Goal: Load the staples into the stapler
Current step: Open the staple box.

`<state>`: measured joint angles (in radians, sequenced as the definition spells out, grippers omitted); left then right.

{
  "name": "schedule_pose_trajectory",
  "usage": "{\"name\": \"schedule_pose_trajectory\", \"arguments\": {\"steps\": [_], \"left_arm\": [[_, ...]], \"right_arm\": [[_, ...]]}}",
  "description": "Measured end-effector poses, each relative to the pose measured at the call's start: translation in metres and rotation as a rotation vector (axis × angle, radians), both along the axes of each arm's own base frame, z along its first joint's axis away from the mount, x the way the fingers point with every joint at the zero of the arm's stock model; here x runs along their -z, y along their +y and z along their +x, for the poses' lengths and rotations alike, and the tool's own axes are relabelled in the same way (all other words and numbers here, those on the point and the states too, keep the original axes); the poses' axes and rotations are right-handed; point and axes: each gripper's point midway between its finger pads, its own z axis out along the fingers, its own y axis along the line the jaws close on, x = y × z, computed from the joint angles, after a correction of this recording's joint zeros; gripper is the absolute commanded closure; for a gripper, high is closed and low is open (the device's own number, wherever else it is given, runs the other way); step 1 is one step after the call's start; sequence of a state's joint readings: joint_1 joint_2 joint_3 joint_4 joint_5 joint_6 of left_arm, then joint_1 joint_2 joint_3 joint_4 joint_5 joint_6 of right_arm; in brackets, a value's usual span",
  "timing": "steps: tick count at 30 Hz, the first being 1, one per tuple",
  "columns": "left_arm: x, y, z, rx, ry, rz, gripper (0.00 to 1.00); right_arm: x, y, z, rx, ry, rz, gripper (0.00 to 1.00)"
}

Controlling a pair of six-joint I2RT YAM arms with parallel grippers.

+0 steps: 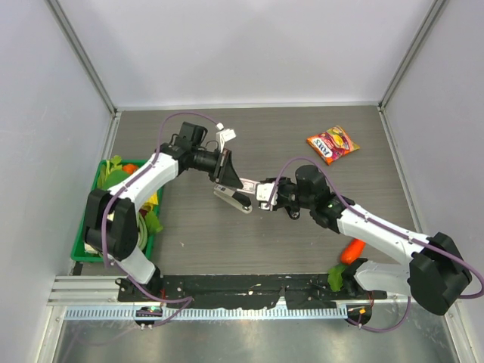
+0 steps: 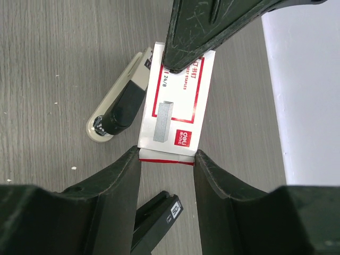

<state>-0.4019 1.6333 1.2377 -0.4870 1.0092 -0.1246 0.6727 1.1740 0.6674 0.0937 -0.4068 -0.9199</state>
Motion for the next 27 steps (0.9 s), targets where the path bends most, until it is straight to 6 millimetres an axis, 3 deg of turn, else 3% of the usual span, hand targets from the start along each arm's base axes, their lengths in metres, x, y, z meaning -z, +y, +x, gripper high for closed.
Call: {"name": "schedule_pose_trajectory", "arguments": {"steps": [14, 27], "left_arm": [[-0.027, 0.012, 0.002, -0.028, -0.004, -0.085, 1.0], [-0.04, 0.027, 0.009, -0.08, -0.042, -0.096, 1.0]], "right_arm": [[-0.024, 0.008, 0.002, -0.035, -0.074, 0.066, 0.54], [-0.01, -0.011, 0.009, 0.031, -0.033, 0.023, 0.54]]}}
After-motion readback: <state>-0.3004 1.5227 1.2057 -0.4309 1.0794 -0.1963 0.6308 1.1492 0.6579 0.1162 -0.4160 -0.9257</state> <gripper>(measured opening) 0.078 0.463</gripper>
